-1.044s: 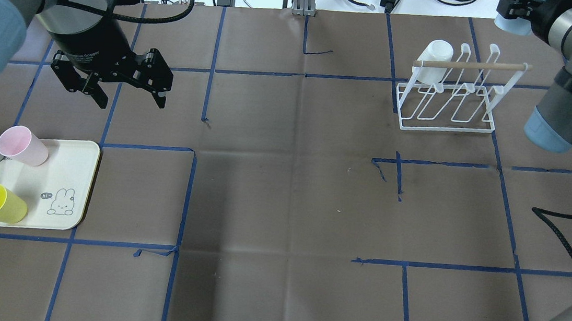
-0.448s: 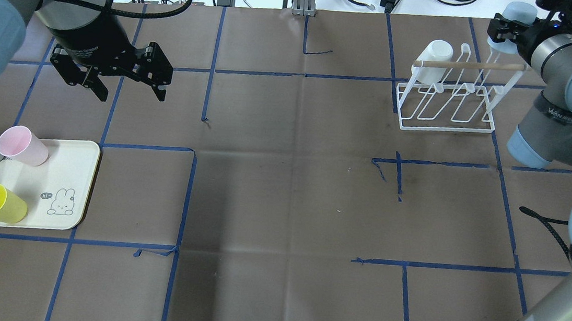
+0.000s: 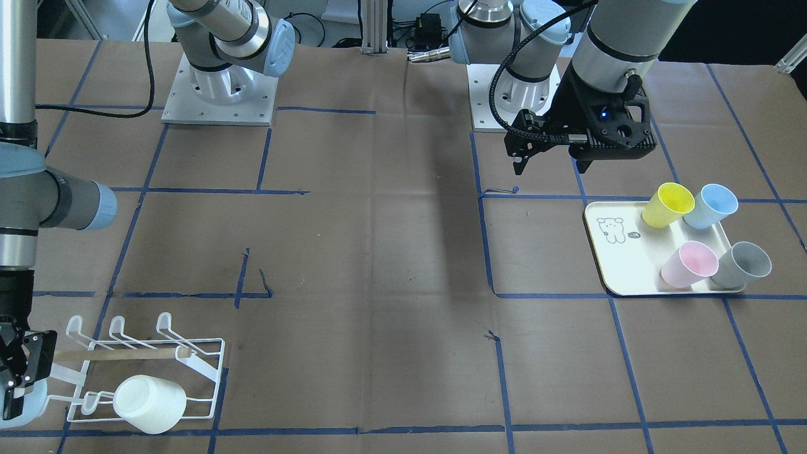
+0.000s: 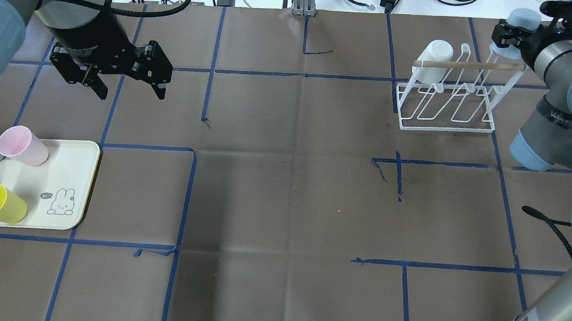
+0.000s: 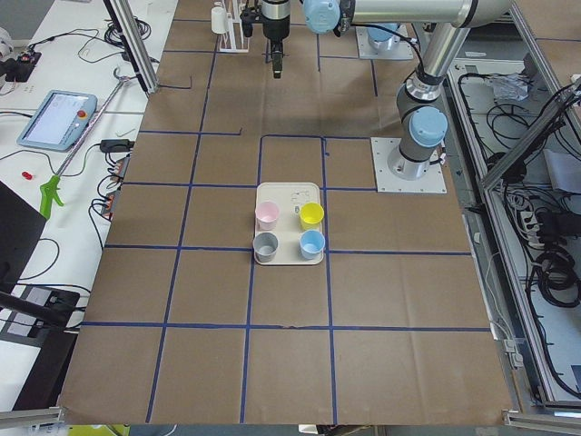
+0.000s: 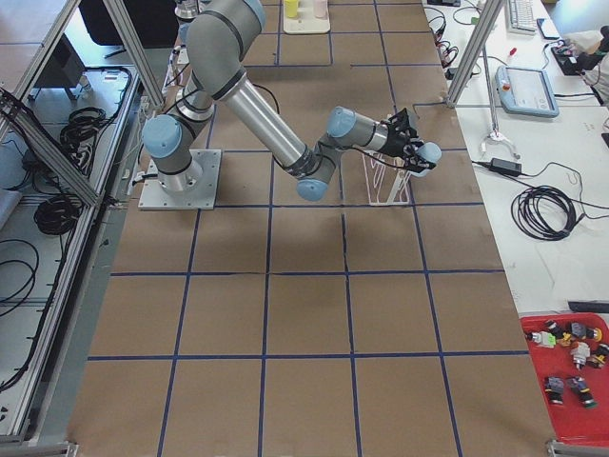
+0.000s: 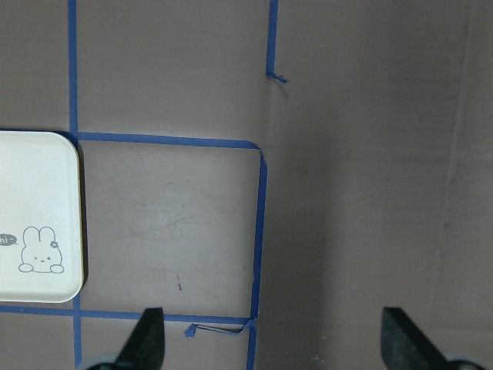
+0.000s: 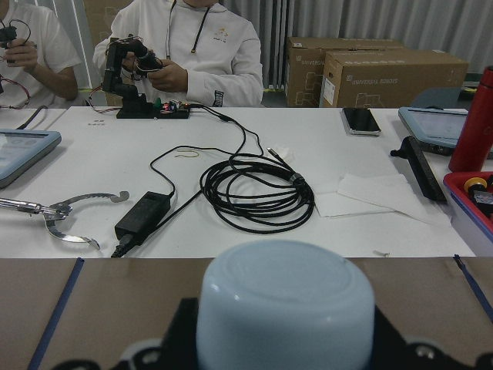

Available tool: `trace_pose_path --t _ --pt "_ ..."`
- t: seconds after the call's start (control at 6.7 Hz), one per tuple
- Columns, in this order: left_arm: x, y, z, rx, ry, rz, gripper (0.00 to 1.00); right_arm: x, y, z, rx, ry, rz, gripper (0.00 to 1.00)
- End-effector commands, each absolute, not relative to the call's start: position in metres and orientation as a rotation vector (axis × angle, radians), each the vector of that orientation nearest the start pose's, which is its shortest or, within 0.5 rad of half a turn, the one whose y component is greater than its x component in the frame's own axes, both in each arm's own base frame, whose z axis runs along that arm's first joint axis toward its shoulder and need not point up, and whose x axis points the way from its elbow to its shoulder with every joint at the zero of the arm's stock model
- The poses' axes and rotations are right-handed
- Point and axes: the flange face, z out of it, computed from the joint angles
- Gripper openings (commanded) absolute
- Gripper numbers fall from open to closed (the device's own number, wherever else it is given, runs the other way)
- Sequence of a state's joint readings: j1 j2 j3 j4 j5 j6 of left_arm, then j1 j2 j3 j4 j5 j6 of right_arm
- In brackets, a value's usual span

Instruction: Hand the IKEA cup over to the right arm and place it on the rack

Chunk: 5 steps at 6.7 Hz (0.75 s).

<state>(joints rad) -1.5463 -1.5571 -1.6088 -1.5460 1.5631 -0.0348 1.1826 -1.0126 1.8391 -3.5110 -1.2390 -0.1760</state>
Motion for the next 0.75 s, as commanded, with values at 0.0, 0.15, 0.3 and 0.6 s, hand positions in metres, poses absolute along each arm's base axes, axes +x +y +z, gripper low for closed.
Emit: trace_pose_path --t 0.0,0.15,0.3,0.6 --pt "-0.1228 -0.4889 0.4782 -0.094 3.148 0.0 1.0 -0.0778 -0.6353 0.2824 0.0 2.661 -1.708 0.16" --pt "-0.1221 -0.4892 0.479 -0.097 3.148 -0.002 1.0 -0.0753 -0.6354 0.281 0.001 2.663 -1.705 0.16" --pt "-0.1221 -0.4895 0.4775 -0.097 3.148 0.002 1.0 -0.073 -0.6316 0.2787 0.014 2.67 -1.73 0.16" --pt "-0.1228 -0.4893 0.4775 -0.097 3.148 0.002 1.0 -0.0715 -0.6329 0.2748 0.013 2.671 -1.722 0.16"
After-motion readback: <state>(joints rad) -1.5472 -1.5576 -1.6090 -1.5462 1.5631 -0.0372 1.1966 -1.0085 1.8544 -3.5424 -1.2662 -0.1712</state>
